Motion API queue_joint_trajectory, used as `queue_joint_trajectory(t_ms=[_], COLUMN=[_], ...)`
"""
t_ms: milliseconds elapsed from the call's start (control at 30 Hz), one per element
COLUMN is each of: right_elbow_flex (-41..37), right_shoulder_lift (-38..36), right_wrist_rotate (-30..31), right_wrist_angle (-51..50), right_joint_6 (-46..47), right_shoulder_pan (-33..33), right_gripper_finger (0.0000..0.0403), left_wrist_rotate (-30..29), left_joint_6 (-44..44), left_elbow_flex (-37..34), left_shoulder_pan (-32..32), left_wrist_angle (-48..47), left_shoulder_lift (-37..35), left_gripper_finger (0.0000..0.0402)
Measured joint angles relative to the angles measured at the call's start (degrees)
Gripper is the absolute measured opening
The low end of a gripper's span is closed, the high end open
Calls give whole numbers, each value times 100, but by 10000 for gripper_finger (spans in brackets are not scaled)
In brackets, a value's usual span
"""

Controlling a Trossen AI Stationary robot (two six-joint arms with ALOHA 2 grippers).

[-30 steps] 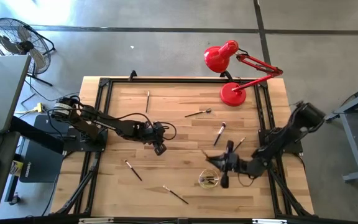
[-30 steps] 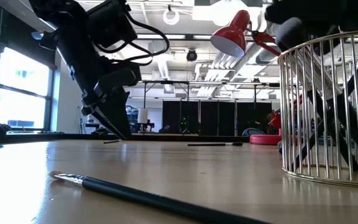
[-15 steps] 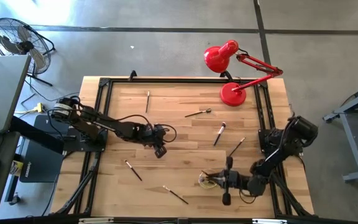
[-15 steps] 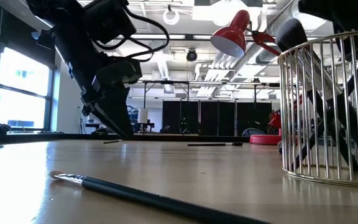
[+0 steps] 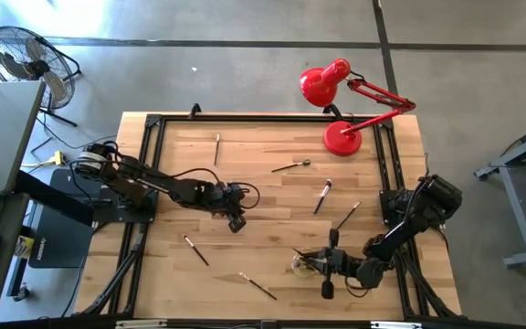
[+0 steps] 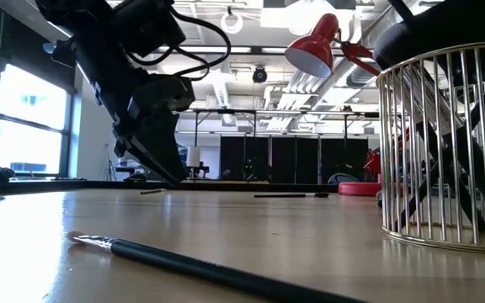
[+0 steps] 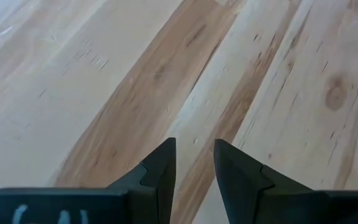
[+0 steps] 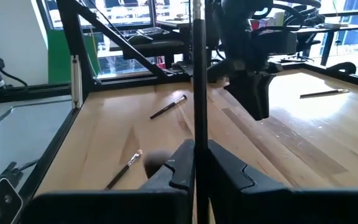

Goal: Pick & Place Makeup Brushes
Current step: Put the eyeshadow brush into the gold makeup holder, then put the powder brush into the gold makeup holder

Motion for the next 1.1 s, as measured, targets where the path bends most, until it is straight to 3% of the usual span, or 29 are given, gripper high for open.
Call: queue_joint_trajectory(t_ms=[167,467,867,1100], right_elbow_flex=[-2,-2,-11,-11], right_shoulder_lift=[0,-2,-451,-1504], right_wrist_rotate=[-77,-66,203,-671], right_wrist_angle=[-347,-420,-295,-1093], right_joint_6=[287,335,-432,-387], right_shoulder_pan=[0,0,-186,-802], right_gripper_finger=[40,23,2,1], left_wrist_rotate=[0,10,11,9], left_joint_6=[0,0,0,25], left_elbow_flex=[0,0,0,0], left_shoulder_pan=[0,0,0,4], left_wrist_angle=[-4,-7,-7,-6], left_shoulder_lift=[0,0,0,0], left_gripper_finger=[108,108,108,108])
